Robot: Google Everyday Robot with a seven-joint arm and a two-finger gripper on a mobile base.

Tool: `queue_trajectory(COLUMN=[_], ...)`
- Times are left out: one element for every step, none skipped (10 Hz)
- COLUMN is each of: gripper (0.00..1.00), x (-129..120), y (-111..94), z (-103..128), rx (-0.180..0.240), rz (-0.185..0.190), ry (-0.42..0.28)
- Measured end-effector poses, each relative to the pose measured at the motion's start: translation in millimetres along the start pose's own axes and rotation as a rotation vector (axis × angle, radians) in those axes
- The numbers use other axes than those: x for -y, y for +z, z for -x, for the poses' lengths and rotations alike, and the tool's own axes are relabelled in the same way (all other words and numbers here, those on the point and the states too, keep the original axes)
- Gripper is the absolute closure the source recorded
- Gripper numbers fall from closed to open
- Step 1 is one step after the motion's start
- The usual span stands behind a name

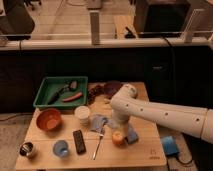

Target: Place towel in table surface

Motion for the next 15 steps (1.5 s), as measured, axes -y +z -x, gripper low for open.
queue_trajectory(gripper=[0.2, 0.2, 0.2, 0.2, 0.2, 0.2, 0.2, 0.2, 0.2, 0.2, 0.2, 0.2, 0.2, 0.2, 0.21], x=[1, 4, 8, 17, 28, 43, 51, 60, 65, 67, 69, 73, 77, 83, 89], y=[3, 4, -1, -9, -15, -15, -11, -3, 10, 23, 34, 43, 51, 56, 60], z=[2, 2, 2, 4, 7, 11, 13, 15, 14, 12, 12, 12, 17, 21, 24], rx=[0.006, 0.003, -0.002, -0.001, 0.007, 0.017, 0.023, 0.029, 0.034, 0.045, 0.059, 0.07, 0.074, 0.072, 0.067], rz=[0.001, -0.003, -0.016, -0.038, -0.059, -0.078, -0.086, -0.091, -0.085, -0.079, -0.078, -0.078, -0.073, -0.071, -0.067], ry=[-0.01, -0.021, -0.05, -0.104, -0.18, -0.303, -0.371, -0.438, -0.486, -0.517, -0.545, -0.578, -0.62, -0.65, -0.683])
